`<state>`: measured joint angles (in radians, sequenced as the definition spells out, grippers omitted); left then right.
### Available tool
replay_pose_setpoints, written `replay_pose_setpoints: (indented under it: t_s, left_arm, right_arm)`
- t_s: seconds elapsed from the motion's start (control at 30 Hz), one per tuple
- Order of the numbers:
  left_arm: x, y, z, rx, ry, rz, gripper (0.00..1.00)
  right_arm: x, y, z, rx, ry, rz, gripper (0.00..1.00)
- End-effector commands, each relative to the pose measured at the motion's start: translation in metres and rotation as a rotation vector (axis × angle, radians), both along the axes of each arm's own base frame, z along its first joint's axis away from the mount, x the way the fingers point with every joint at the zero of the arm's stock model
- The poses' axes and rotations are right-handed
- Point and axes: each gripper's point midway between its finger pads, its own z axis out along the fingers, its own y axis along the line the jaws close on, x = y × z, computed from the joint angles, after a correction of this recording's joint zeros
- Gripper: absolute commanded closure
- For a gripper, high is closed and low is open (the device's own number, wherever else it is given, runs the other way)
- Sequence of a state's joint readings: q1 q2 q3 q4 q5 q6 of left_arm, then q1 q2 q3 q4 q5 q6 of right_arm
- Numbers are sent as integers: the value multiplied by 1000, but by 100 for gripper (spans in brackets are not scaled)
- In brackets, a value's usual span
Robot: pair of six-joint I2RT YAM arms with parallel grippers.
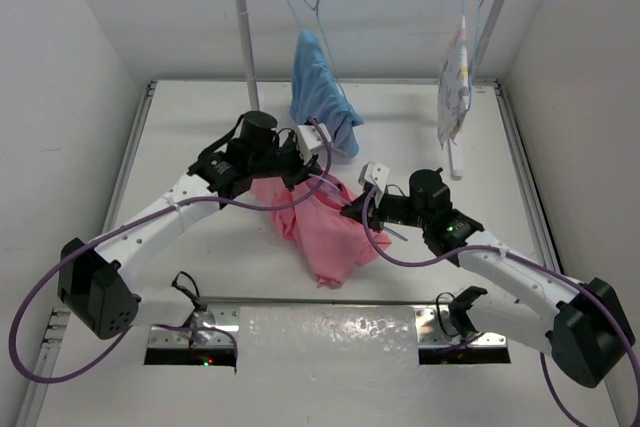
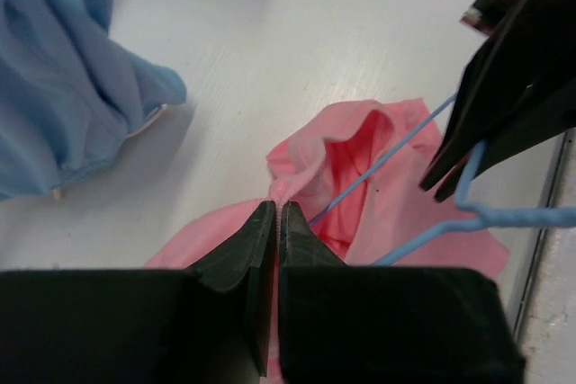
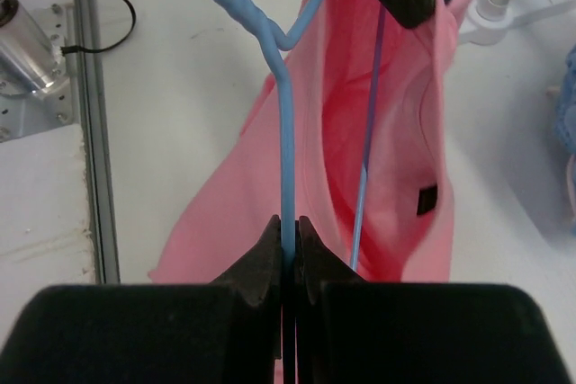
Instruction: Place the t-shirt on the hanger
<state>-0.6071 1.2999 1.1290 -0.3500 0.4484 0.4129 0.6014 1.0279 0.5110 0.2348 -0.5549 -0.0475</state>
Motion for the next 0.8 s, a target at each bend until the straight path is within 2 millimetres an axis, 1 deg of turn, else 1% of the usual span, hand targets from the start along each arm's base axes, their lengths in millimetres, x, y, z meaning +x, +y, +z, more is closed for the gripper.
replay_pose_setpoints:
  t_s: [0.0,0.03,0.1,0.17,0.2,0.23,0.27,0.3,0.33,0.37,0.43,0.47,0.5,0.53,0.6,0.63,0.67,0.7,0.73,0.77]
  left_arm:
    - [-13,-20,20,-41,-4,-55,100]
    - [-14,-21,17,-31,-5,-53,100]
    - [-12,-19,8,-2,-8,-45,100]
    - [-3,-10,0,37,-24,4,99]
    - [5,-1,-8,71,-37,46,97]
    - [8,4,-11,80,-38,59,95]
    - [16,14,-16,87,-32,88,91]
    - [16,19,-26,99,-17,90,89]
    - [18,24,-30,106,-13,97,87]
    - [21,31,-35,119,-5,107,81]
    - [19,37,-48,149,4,100,75]
    - [18,39,-52,158,9,96,67]
    - [17,40,-54,167,8,93,62]
    - [17,42,-55,172,9,94,54]
    - [19,46,-53,188,4,108,46]
    - [22,49,-49,191,-2,119,43]
    - [25,53,-41,194,-19,128,42]
    - [31,60,-28,182,-49,153,40]
    - [33,67,-24,183,-57,170,38]
    - [36,71,-12,176,-91,177,36]
  right_arm:
    - [-1,10,-3,53,0,40,100]
    - [1,13,4,82,-36,51,100]
    - [-3,16,-4,106,6,66,100]
    - [-3,19,-8,108,18,79,100]
    - [-4,21,-13,106,41,87,100]
    - [-5,23,-17,111,52,103,100]
    - [-7,24,-22,117,66,106,100]
    - [-9,25,-24,132,92,107,100]
    - [-8,27,-25,149,87,115,100]
    - [-9,28,-30,151,103,117,100]
    - [-8,30,-38,157,131,113,100]
    - [-9,31,-40,165,150,117,100]
    - [-7,33,-38,176,142,120,100]
    - [-7,34,-44,171,161,122,100]
    - [-5,36,-45,182,169,123,100]
    - [-4,38,-48,178,178,123,100]
    - [-3,39,-49,179,183,124,100]
    - [-1,40,-50,179,186,122,100]
    - [-1,40,-50,180,185,122,100]
    - [-1,40,-53,175,192,121,100]
